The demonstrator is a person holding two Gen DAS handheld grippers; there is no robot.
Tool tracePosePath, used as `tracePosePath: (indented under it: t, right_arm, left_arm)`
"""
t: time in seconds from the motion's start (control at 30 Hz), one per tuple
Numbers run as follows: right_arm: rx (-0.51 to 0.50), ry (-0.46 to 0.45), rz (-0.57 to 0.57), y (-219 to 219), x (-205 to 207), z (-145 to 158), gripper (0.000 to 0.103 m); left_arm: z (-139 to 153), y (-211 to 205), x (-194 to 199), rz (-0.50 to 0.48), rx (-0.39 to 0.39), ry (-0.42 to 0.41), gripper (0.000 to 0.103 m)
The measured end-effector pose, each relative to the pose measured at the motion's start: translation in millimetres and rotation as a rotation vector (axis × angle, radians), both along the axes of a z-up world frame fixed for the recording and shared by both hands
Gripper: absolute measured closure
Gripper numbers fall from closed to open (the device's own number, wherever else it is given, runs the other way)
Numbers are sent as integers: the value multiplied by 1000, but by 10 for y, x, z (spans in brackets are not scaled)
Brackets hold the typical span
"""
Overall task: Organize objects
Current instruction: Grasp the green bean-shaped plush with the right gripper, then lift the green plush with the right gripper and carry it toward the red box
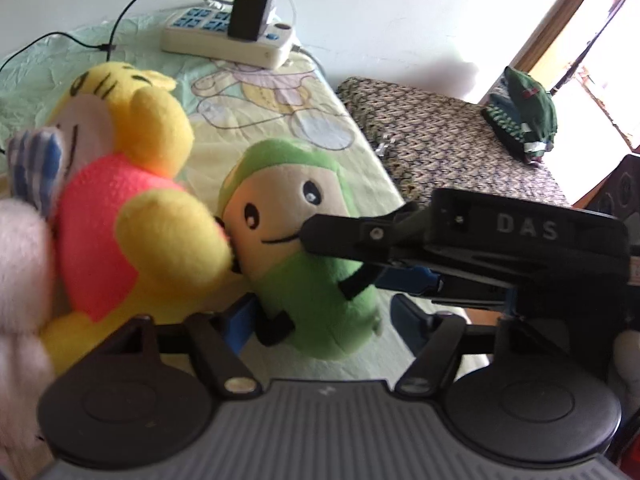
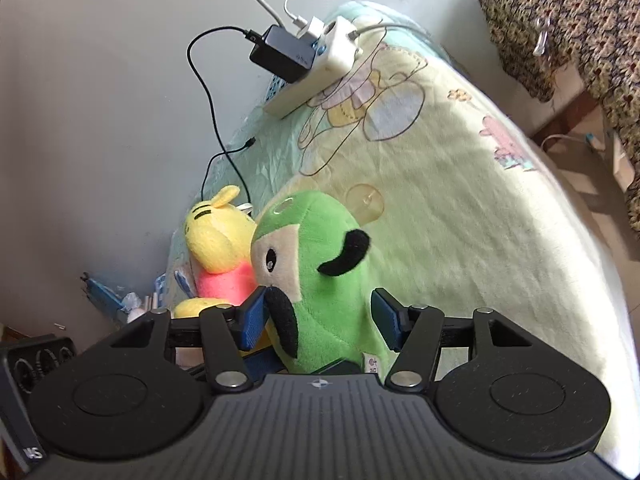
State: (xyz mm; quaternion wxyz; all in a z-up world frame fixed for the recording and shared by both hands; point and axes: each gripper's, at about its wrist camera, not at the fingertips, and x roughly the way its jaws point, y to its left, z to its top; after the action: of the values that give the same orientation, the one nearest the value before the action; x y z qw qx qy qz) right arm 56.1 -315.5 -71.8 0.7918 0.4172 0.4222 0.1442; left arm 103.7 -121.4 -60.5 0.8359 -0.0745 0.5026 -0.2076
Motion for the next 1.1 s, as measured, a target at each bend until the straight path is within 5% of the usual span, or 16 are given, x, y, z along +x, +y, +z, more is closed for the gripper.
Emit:
tracePosePath:
  t: [0.27, 0.67, 1.1]
  right_arm:
    - [-8, -18, 8, 37, 0, 18, 52]
    - [7, 5, -26, -35, -480, 280, 53]
    - [-40, -93, 77, 561, -953, 735, 53]
  left_arm:
    - [4, 62, 29, 6, 0, -7, 40]
    - [261, -85, -397, -110, 29, -52, 40]
    - [672, 453, -1053, -100, 36, -150, 41]
